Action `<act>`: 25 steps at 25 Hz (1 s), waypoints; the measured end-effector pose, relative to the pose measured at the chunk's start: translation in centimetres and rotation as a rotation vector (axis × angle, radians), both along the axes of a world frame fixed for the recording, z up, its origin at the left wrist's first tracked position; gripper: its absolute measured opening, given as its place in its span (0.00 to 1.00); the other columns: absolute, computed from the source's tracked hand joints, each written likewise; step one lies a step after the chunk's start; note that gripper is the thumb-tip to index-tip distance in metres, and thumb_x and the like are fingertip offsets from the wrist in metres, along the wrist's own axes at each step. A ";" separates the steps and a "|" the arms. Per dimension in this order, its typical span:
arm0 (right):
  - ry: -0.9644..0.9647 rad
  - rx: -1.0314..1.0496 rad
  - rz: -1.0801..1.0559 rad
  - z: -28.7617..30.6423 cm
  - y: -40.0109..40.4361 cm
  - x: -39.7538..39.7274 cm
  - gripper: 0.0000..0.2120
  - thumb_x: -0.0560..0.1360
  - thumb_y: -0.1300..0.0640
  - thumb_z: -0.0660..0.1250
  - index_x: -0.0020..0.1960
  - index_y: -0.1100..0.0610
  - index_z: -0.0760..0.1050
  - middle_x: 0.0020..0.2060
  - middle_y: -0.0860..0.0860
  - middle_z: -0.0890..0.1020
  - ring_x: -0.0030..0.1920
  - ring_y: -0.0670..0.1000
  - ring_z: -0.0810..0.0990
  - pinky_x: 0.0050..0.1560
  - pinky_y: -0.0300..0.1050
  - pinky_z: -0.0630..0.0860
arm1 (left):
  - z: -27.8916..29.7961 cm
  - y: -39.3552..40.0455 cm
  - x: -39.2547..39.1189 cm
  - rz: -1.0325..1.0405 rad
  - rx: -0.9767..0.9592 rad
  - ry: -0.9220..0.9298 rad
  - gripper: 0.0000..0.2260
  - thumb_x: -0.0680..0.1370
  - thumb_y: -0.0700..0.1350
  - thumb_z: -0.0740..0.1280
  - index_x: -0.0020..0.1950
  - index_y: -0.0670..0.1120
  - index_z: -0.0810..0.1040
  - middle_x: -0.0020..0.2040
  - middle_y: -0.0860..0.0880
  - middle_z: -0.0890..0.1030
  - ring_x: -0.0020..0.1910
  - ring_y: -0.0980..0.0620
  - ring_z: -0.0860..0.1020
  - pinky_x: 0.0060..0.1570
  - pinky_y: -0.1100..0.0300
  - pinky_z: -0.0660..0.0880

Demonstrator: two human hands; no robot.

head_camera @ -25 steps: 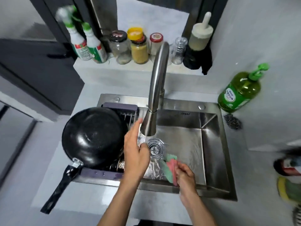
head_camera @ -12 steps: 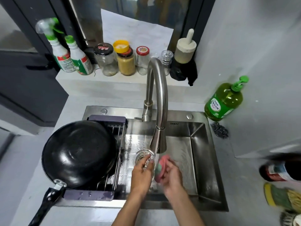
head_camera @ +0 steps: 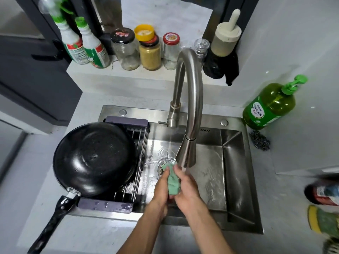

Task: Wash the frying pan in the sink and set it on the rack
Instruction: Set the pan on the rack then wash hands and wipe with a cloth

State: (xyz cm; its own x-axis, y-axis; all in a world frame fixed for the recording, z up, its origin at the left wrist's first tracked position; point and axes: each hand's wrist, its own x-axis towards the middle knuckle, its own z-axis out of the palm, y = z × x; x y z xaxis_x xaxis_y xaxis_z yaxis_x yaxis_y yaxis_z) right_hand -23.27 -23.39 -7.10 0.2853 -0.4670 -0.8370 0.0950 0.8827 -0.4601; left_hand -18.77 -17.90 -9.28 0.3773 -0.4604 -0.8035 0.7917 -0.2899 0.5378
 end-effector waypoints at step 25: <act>-0.023 0.170 0.138 0.3 -1.3 -1.0 0.15 0.79 0.54 0.60 0.43 0.61 0.80 0.33 0.56 0.83 0.41 0.55 0.81 0.56 0.51 0.75 | 1.9 -1.8 -1.2 -0.597 0.140 -0.748 0.13 0.82 0.47 0.52 0.57 0.50 0.75 0.58 0.52 0.74 0.59 0.55 0.71 0.65 0.55 0.66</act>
